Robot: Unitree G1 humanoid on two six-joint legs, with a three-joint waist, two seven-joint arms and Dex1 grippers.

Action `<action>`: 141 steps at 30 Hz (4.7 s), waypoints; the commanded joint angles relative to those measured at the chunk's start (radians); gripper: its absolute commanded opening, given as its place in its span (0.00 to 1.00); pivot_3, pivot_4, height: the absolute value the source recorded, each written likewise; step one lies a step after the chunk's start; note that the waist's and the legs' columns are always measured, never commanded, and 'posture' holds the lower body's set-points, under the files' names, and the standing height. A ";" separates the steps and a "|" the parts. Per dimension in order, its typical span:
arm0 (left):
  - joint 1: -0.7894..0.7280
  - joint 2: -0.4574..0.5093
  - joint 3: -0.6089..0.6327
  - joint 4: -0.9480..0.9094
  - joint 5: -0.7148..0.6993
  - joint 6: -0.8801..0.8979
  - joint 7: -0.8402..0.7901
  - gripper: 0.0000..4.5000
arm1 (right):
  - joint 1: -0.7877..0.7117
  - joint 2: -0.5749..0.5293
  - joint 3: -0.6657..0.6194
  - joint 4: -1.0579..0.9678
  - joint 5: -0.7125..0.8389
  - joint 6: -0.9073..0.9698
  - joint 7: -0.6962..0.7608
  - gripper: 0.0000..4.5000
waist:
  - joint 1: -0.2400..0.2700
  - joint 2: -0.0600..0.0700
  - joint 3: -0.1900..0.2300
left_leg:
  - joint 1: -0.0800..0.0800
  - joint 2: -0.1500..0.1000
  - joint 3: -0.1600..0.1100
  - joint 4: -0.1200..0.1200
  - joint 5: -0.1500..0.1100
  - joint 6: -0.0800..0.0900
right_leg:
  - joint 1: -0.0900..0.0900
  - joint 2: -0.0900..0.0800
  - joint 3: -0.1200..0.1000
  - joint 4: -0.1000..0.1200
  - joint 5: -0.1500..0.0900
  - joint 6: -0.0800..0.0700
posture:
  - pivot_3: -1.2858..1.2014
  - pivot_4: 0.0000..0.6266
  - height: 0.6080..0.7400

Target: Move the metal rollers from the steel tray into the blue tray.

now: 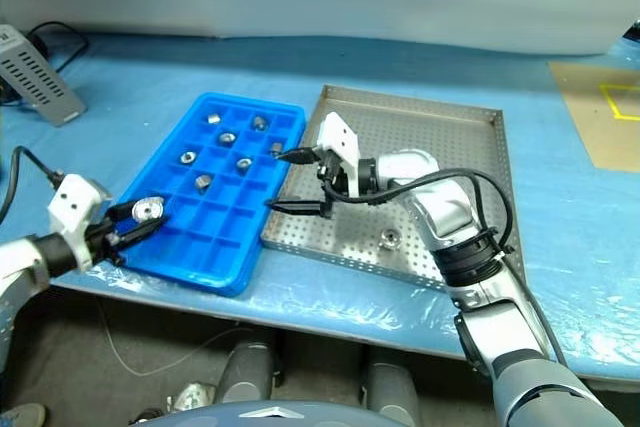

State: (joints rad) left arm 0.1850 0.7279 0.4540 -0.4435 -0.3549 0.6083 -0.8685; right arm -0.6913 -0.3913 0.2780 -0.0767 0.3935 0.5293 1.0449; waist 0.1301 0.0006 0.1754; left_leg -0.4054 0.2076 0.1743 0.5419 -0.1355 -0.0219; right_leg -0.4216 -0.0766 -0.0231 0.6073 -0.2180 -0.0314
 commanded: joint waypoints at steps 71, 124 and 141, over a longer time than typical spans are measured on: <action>-0.696 -0.127 -0.634 0.304 0.022 -0.093 -0.182 0.78 | 0.312 -0.371 -0.148 -0.334 -0.040 0.345 -0.160 1.00 | -0.091 0.000 -0.003 | 0.005 0.001 0.000 0.019 0.000 0.001 | 0.004 0.002 0.004 0.016 0.000 0.000 | 0.46 0.24 1.00; -0.685 -0.145 -0.642 0.527 0.106 -0.269 -0.214 0.78 | 0.429 -0.273 -0.152 -0.064 -0.137 0.010 -0.083 1.00 | -0.105 0.001 -0.003 | 0.003 0.002 0.001 0.017 -0.001 0.002 | 0.003 0.002 0.003 0.012 0.000 -0.001 | 0.46 0.24 1.00; -0.700 -0.143 -0.636 0.513 0.109 -0.255 -0.214 0.78 | 0.461 -0.312 -0.187 0.002 -0.146 -0.094 -0.056 1.00 | -0.088 0.001 -0.003 | 0.002 0.000 0.001 0.018 -0.002 0.003 | 0.004 0.001 0.004 0.011 0.001 -0.001 | 0.46 0.24 1.00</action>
State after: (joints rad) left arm -0.5004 0.5786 -0.2012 0.0841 -0.2440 0.3606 -1.0816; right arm -0.2435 -0.7073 0.1162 -0.0432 0.2210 0.4491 0.9804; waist 0.0418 0.0017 0.1724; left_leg -0.4035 0.2079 0.1753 0.5598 -0.1372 -0.0188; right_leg -0.4181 -0.0758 -0.0195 0.6188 -0.2175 -0.0321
